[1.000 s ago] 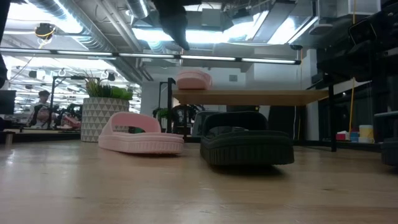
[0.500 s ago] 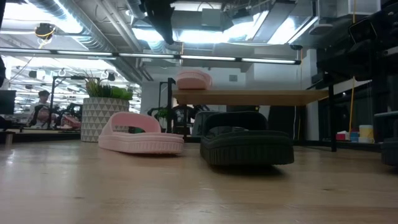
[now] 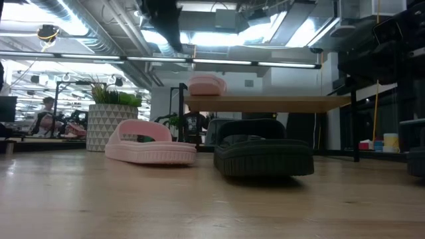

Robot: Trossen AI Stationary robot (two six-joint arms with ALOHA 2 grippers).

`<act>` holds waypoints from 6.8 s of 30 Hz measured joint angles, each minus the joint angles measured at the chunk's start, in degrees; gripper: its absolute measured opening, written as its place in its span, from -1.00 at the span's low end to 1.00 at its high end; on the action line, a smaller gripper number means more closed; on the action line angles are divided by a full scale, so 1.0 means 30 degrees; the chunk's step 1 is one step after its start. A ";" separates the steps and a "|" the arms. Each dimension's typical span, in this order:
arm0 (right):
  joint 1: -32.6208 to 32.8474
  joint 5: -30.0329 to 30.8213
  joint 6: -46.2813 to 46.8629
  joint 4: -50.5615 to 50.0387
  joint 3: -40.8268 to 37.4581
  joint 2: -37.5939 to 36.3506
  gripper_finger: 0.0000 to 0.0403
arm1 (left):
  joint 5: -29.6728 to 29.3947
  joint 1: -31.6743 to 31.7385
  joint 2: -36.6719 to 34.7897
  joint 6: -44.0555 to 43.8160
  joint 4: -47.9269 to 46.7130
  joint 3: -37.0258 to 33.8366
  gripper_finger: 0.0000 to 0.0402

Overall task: Pick and place slides into the shelf
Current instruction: Put the pink slide on the shelf

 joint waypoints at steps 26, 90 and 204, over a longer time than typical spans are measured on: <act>-0.0002 0.0007 -0.0574 0.1104 0.0002 0.0006 -0.87 | 0.1394 -0.2670 0.0020 -0.7856 0.0928 -0.2534 -0.29; -0.0009 0.0189 -0.1590 0.1874 0.0000 -0.0007 -0.87 | 0.3319 -0.4112 0.5020 -0.6993 -0.0944 0.3492 -0.88; -0.0009 0.1545 -0.1982 0.1684 0.0005 -0.0029 -0.87 | 0.3761 -0.1421 0.6659 -1.1672 -0.3595 -0.0892 -0.43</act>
